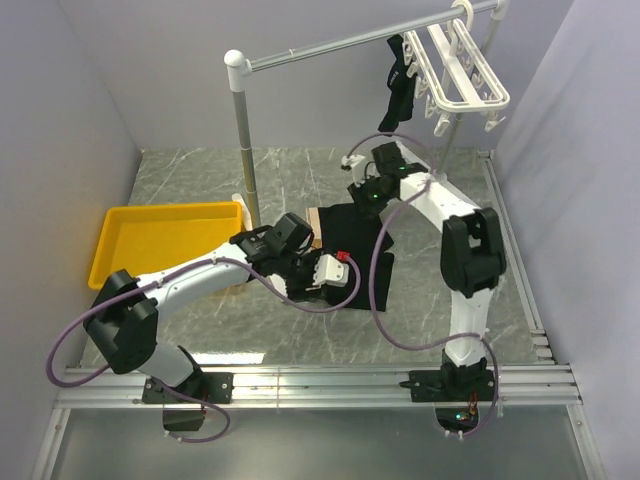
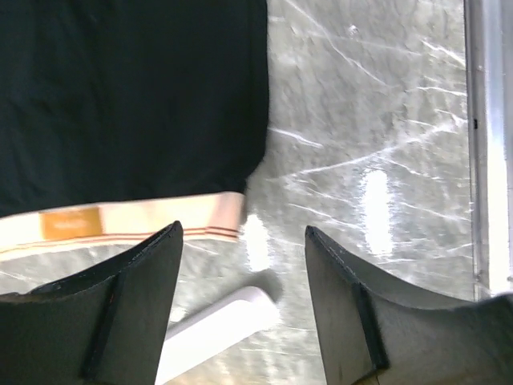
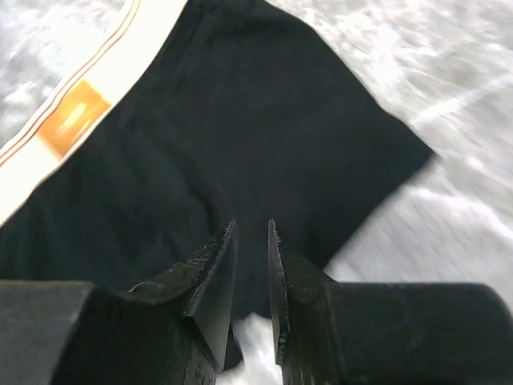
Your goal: Clip the underwear to the hanger
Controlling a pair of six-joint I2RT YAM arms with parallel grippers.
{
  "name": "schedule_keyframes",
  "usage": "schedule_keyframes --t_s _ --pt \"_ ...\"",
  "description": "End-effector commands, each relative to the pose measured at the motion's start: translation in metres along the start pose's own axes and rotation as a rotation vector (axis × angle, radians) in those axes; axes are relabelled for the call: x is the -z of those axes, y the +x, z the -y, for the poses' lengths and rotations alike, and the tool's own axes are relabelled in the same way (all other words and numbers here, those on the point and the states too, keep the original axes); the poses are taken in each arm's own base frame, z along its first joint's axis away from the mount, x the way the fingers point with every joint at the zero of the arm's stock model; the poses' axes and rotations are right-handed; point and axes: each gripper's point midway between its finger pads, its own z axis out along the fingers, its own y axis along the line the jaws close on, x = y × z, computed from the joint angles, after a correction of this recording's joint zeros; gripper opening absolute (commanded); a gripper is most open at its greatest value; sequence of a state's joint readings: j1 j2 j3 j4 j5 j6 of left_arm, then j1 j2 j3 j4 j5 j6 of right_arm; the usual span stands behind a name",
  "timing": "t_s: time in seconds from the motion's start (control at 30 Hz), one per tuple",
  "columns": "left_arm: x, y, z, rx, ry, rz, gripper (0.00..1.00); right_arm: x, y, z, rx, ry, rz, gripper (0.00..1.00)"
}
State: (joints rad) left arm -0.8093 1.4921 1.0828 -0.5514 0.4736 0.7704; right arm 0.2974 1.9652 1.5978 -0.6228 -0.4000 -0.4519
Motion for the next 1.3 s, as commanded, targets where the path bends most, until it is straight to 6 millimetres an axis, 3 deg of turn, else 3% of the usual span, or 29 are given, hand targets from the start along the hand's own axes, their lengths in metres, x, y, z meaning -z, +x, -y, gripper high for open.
schedule_keyframes --t_s 0.0,0.07,0.17,0.3,0.4,0.53,0.63,0.67,0.73,0.77,0.8,0.83,0.93,1.07,1.17,1.2,1.27 --pt "0.014 -0.021 -0.001 0.048 -0.05 0.079 0.68 -0.02 -0.032 0.015 -0.032 0.071 0.066 0.29" --pt "0.016 -0.02 -0.001 0.07 -0.062 0.075 0.67 -0.04 -0.018 0.02 -0.042 0.09 -0.004 0.27" --pt "0.021 -0.018 -0.002 0.078 -0.089 0.066 0.67 -0.046 -0.001 0.028 -0.04 0.141 -0.065 0.26" --pt "0.025 -0.016 -0.002 0.073 -0.114 0.064 0.67 -0.045 0.054 0.034 -0.012 0.198 -0.228 0.22" --pt "0.024 -0.016 -0.004 0.085 -0.12 0.062 0.67 -0.03 0.093 0.036 0.009 0.226 -0.361 0.18" --pt "0.023 -0.018 -0.008 0.104 -0.132 0.064 0.67 0.008 0.145 0.035 0.033 0.232 -0.534 0.09" --pt "0.021 -0.016 -0.012 0.133 -0.142 0.058 0.66 0.039 0.184 0.015 0.0 0.165 -0.646 0.09" --pt "0.021 -0.016 -0.013 0.142 -0.144 0.061 0.66 0.052 0.202 0.003 -0.013 0.143 -0.682 0.09" --pt "0.017 -0.014 -0.015 0.183 -0.147 0.06 0.66 0.074 0.215 -0.02 -0.022 0.093 -0.708 0.09" --pt "0.013 -0.011 -0.014 0.201 -0.14 0.053 0.66 0.084 0.234 -0.035 -0.033 0.05 -0.761 0.1" --pt "0.01 -0.012 -0.013 0.214 -0.131 0.057 0.66 0.091 0.236 -0.051 -0.032 -0.016 -0.755 0.1" --pt "0.007 -0.011 -0.012 0.24 -0.122 0.058 0.65 0.105 0.233 -0.083 -0.075 -0.156 -0.727 0.11" --pt "-0.008 -0.008 -0.008 0.287 -0.087 0.049 0.64 0.126 0.211 -0.104 -0.055 -0.243 -0.639 0.13" --pt "-0.03 -0.008 -0.011 0.349 -0.056 0.045 0.6 0.127 0.163 -0.07 -0.042 -0.072 -0.459 0.13" --pt "-0.054 0.0 -0.019 0.408 -0.052 0.021 0.56 0.122 0.14 -0.051 -0.113 0.015 -0.336 0.12" --pt "-0.058 -0.006 -0.027 0.411 -0.065 0.041 0.56 0.121 0.132 -0.051 -0.157 0.008 -0.284 0.12" --pt "-0.074 0.003 -0.032 0.464 -0.062 0.019 0.53 0.131 0.114 -0.038 -0.198 0.049 -0.156 0.13"
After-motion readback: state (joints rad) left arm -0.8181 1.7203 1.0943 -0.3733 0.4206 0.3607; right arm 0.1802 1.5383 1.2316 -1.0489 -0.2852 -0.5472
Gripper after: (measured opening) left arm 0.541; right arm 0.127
